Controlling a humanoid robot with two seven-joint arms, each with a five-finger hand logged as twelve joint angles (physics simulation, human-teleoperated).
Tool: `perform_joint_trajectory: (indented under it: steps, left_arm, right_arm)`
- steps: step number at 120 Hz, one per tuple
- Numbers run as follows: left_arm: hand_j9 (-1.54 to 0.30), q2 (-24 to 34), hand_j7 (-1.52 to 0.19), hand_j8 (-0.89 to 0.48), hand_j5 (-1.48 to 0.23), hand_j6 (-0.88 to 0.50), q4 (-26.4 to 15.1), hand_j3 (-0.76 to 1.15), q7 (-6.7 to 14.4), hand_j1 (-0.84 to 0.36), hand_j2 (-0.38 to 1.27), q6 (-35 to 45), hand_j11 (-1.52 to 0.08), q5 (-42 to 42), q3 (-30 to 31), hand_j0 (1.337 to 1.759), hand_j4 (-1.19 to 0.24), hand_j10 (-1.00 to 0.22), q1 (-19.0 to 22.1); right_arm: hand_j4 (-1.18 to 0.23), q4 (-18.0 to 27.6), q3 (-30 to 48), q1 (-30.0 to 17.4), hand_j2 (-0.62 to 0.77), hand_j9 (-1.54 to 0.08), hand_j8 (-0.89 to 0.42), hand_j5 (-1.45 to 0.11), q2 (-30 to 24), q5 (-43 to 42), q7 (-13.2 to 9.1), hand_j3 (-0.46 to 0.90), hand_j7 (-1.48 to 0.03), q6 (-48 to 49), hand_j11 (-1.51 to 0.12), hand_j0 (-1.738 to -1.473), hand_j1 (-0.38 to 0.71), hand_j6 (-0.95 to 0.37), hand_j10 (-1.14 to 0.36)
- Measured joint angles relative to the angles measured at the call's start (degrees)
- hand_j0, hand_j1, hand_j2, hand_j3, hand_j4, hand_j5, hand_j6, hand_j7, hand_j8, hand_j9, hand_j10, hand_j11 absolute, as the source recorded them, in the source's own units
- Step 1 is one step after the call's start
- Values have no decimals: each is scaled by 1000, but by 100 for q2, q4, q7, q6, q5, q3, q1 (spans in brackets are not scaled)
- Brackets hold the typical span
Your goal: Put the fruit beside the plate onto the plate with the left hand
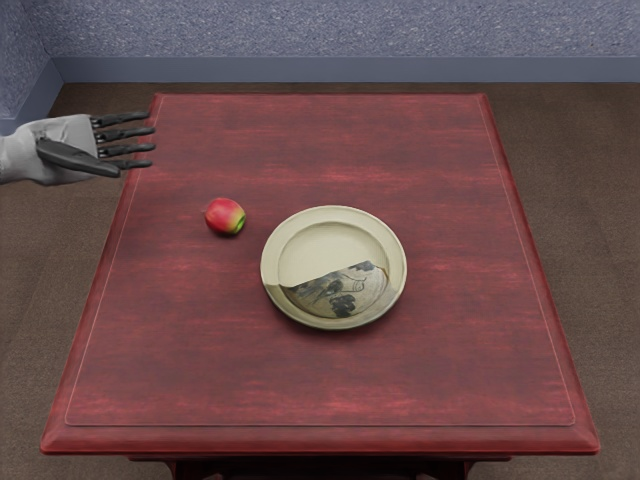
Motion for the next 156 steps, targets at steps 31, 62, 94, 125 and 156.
perform_joint_trajectory:
  steps: [31,62,94,125,156]
  left_arm:
    - [-27,-840,-27,-18,-27,-18,564,0,0,324,5,-2,-27,143,273,1658,-19,-19,-362]
    - [-92,-1196,-92,-69,-91,-69,11,0,0,265,14,-2,-92,2812,565,1658,-70,-69,-703]
    - [-123,-1200,-123,-96,-123,-96,-1762,0,0,236,20,850,-123,5509,1041,1658,-96,-95,-981]
    - [-117,-1710,-118,-93,-118,-93,-1817,0,0,242,19,2174,-117,6227,2675,1658,-92,-92,-1532]
    - [-110,-1792,-111,-88,-111,-88,-1487,0,0,248,18,2950,-110,6295,3985,1658,-87,-87,-2201]
  right_arm:
    - [0,12,-2,-4,0,0,0,0,0,-7,1,0,0,-1,0,-1658,-349,0,0]
    - [0,20,-2,-11,0,0,0,0,0,-8,2,0,0,-1,0,-1658,-349,0,0]
    - [0,20,-2,-10,0,0,0,0,0,-9,1,0,0,-1,0,-1658,-349,0,0]
    - [0,20,-2,-9,0,0,0,0,0,-9,1,0,0,-1,0,-1658,-349,0,0]
    - [0,20,-2,-10,0,0,0,0,0,-8,2,0,0,-1,0,-1658,-349,0,0]
